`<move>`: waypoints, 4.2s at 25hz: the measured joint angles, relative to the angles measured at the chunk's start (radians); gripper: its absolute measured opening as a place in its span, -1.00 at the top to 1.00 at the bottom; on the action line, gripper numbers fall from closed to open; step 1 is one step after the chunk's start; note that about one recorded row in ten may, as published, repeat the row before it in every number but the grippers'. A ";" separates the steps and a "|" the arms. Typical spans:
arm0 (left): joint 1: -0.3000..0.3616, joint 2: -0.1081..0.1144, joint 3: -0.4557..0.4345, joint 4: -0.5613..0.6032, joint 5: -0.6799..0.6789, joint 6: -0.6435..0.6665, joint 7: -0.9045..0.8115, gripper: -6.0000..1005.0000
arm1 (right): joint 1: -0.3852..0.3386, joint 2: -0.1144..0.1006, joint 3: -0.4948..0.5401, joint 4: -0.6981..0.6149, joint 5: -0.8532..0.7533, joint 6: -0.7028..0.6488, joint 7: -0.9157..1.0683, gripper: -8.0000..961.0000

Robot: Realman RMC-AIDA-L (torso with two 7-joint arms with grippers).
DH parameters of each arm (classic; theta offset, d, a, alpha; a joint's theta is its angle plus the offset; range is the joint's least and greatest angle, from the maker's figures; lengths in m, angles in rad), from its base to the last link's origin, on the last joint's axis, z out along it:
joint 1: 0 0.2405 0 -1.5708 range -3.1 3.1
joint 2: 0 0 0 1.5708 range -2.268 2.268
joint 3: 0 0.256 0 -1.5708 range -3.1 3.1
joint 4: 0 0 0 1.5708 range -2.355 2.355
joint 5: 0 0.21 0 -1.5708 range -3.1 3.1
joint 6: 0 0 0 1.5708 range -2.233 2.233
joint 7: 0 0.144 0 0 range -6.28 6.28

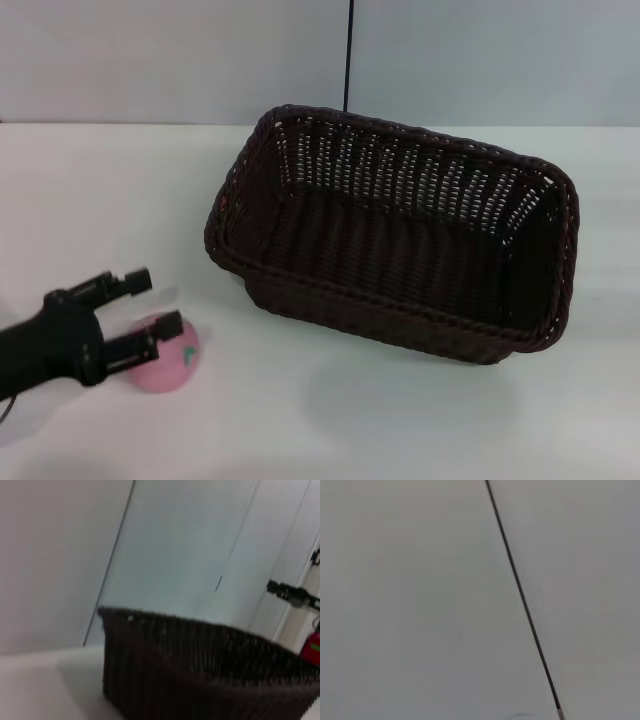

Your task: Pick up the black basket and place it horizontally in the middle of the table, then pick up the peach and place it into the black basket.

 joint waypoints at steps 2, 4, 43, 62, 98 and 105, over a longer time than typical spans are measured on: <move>0.010 0.002 -0.007 0.001 0.016 -0.004 0.002 -0.38 | 0.006 0.004 0.004 0.001 0.000 0.016 0.000 0.11; 0.018 0.003 -0.016 0.001 0.022 -0.006 0.004 -0.38 | 0.012 0.007 0.005 0.002 0.000 0.027 0.000 0.11; -0.010 -0.013 -0.059 -0.017 0.106 0.060 0.066 0.30 | 0.030 0.034 0.004 0.023 0.003 0.025 -0.001 0.11; -0.360 -0.068 -0.255 -0.217 0.026 -0.011 -0.017 0.54 | 0.031 0.061 -0.004 0.029 -0.005 0.018 -0.003 0.11; -0.069 -0.064 -0.471 -0.392 -0.446 0.059 0.370 -0.65 | 0.014 0.089 0.095 0.051 0.003 0.011 -0.029 0.11; -0.022 -0.060 -0.600 -0.390 -0.450 0.047 0.381 -0.50 | 0.013 0.088 0.100 0.048 0.004 0.010 -0.029 0.11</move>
